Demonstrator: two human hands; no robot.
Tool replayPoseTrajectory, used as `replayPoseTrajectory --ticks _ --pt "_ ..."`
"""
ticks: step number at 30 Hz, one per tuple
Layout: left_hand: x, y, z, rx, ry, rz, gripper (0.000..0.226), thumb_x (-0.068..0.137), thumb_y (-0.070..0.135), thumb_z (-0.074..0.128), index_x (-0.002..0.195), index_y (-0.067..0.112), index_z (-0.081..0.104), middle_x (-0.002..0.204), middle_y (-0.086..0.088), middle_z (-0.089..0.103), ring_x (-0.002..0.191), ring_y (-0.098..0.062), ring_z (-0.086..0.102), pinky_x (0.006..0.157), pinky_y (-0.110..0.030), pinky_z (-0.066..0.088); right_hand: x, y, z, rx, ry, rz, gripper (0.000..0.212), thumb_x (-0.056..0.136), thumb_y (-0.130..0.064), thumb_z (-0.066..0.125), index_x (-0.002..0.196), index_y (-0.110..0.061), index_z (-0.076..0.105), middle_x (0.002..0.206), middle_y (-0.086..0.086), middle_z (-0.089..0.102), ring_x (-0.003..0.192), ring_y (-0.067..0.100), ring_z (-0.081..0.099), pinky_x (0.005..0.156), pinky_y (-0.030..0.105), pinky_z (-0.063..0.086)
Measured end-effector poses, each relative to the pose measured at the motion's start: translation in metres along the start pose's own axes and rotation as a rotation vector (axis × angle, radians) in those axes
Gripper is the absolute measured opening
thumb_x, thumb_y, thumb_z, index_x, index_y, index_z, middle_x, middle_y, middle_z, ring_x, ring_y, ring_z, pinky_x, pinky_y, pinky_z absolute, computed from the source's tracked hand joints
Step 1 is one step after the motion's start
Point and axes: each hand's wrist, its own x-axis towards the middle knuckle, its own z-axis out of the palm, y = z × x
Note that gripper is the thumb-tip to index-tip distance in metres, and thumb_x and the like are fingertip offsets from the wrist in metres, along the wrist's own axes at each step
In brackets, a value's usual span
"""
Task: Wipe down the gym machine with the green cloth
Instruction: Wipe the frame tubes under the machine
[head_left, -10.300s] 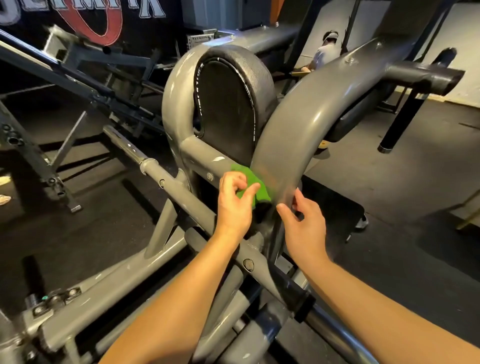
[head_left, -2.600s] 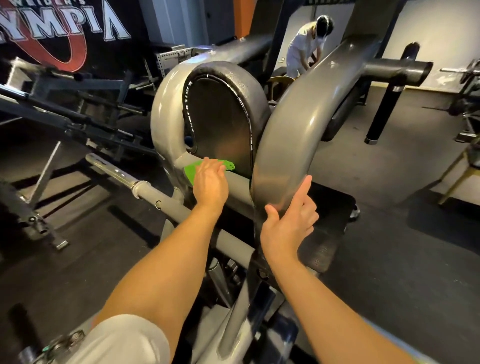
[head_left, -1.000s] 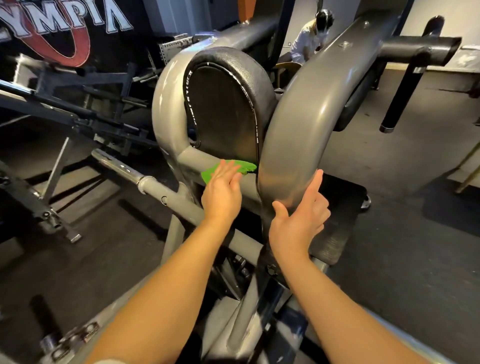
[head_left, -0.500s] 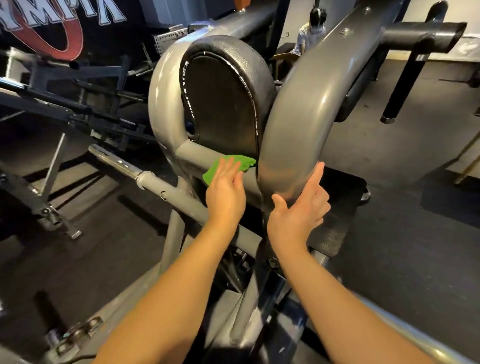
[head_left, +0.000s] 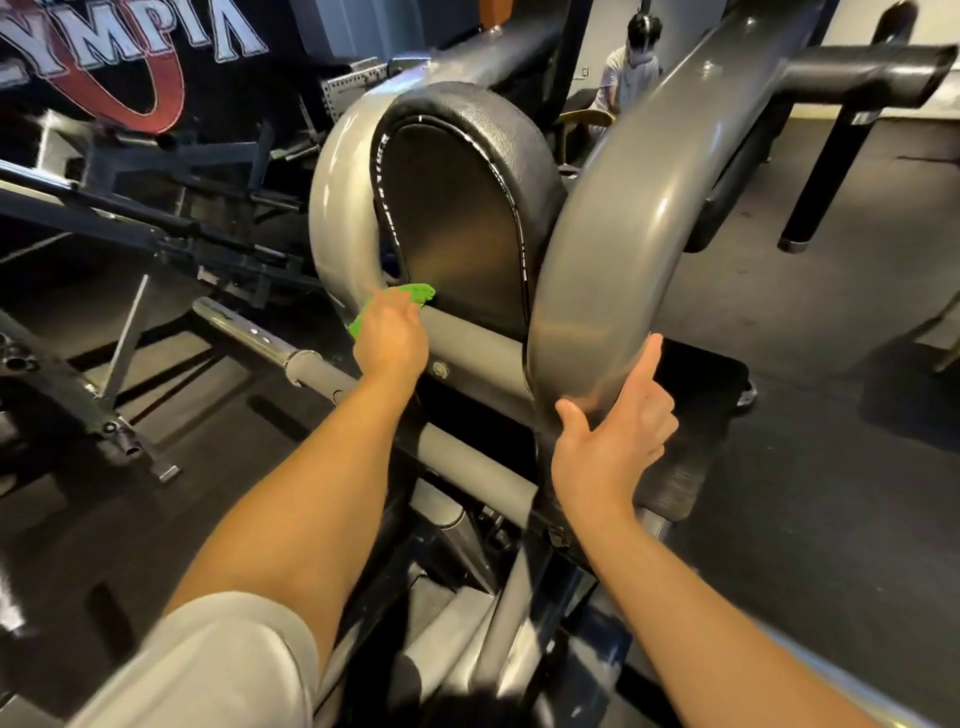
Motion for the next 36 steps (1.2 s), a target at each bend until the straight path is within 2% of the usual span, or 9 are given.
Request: replayPoseTrajectory --ticks 5,9,15,20,25,29,31,33,36 --pt "-0.033 0.01 0.01 0.151 0.038 0.082 0.029 0.105 0.022 0.047 0.122 0.013 0.068 0.129 -0.009 0.058 0.121 -0.031 0.045 0.094 -0.046 0.049 0.0 0.002 -0.001 0.006 -0.013 0.0 0.111 0.086 -0.013 0.079 0.161 -0.037 0.002 0.14 0.007 0.039 0.119 0.022 0.032 0.108 0.049 0.028" --pt "-0.03 -0.005 0.008 0.097 0.003 0.206 0.031 0.104 0.024 0.05 0.124 0.013 0.071 0.121 -0.006 0.059 0.115 -0.031 0.048 0.093 -0.046 0.049 0.0 0.001 0.0 0.01 -0.012 0.003 0.111 0.085 -0.012 0.08 0.162 -0.036 0.004 0.139 0.008 0.04 0.12 0.023 0.033 0.108 0.049 0.028" --pt "0.029 -0.009 -0.012 0.178 -0.192 -0.055 0.039 0.109 0.03 0.037 0.138 0.018 0.058 0.123 -0.011 0.058 0.122 -0.034 0.038 0.093 -0.045 0.044 0.001 0.003 -0.002 0.019 -0.019 -0.008 0.109 0.085 -0.011 0.08 0.162 -0.035 0.007 0.139 0.009 0.041 0.119 0.024 0.033 0.107 0.046 0.026" --pt "0.031 0.007 -0.007 0.276 -0.078 -0.12 0.032 0.103 0.023 0.056 0.131 0.008 0.049 0.131 -0.013 0.044 0.113 -0.034 0.053 0.081 -0.04 0.046 0.003 0.002 -0.006 0.012 -0.04 -0.007 0.108 0.084 -0.013 0.081 0.161 -0.034 0.008 0.137 0.01 0.043 0.118 0.024 0.034 0.108 0.052 0.031" --pt "0.033 0.015 -0.01 0.377 -0.073 -0.174 0.033 0.104 0.018 0.055 0.131 0.0 0.059 0.134 -0.016 0.045 0.124 -0.035 0.049 0.094 -0.045 0.049 0.005 0.001 -0.009 0.015 -0.048 -0.005 0.108 0.083 -0.012 0.083 0.161 -0.032 0.012 0.137 0.01 0.044 0.114 0.017 0.031 0.106 0.052 0.033" --pt "0.022 0.022 -0.009 0.195 -0.054 -0.26 0.036 0.105 0.019 0.051 0.132 -0.004 0.054 0.135 -0.02 0.053 0.125 -0.04 0.054 0.1 -0.049 0.047 0.004 0.0 -0.008 0.024 -0.038 0.004 0.108 0.083 -0.011 0.082 0.161 -0.032 0.011 0.136 0.009 0.043 0.11 0.007 0.024 0.107 0.054 0.034" --pt "0.006 0.024 -0.008 0.054 -0.021 -0.22 0.035 0.106 0.025 0.047 0.131 0.005 0.06 0.135 -0.016 0.058 0.122 -0.037 0.057 0.098 -0.045 0.045 0.003 -0.001 -0.007 0.031 -0.031 0.015 0.108 0.082 -0.009 0.082 0.161 -0.031 0.013 0.135 0.009 0.043 0.112 0.014 0.029 0.107 0.054 0.032" --pt "-0.019 0.028 -0.004 -0.051 -0.011 -0.098 0.034 0.107 0.025 0.044 0.132 0.018 0.066 0.135 -0.008 0.061 0.111 -0.028 0.06 0.094 -0.033 0.043 0.002 -0.003 -0.006 0.04 -0.026 0.024 0.108 0.082 -0.008 0.082 0.162 -0.031 0.012 0.134 0.009 0.043 0.114 0.018 0.031 0.107 0.053 0.029" --pt "-0.045 0.021 0.006 -0.132 0.002 0.055 0.034 0.107 0.019 0.046 0.135 0.018 0.066 0.126 -0.004 0.063 0.104 -0.017 0.06 0.08 -0.008 0.038 0.001 -0.001 -0.003 0.045 -0.013 0.026 0.108 0.083 -0.007 0.081 0.162 -0.032 0.011 0.135 0.008 0.041 0.11 0.008 0.023 0.105 0.043 0.026"
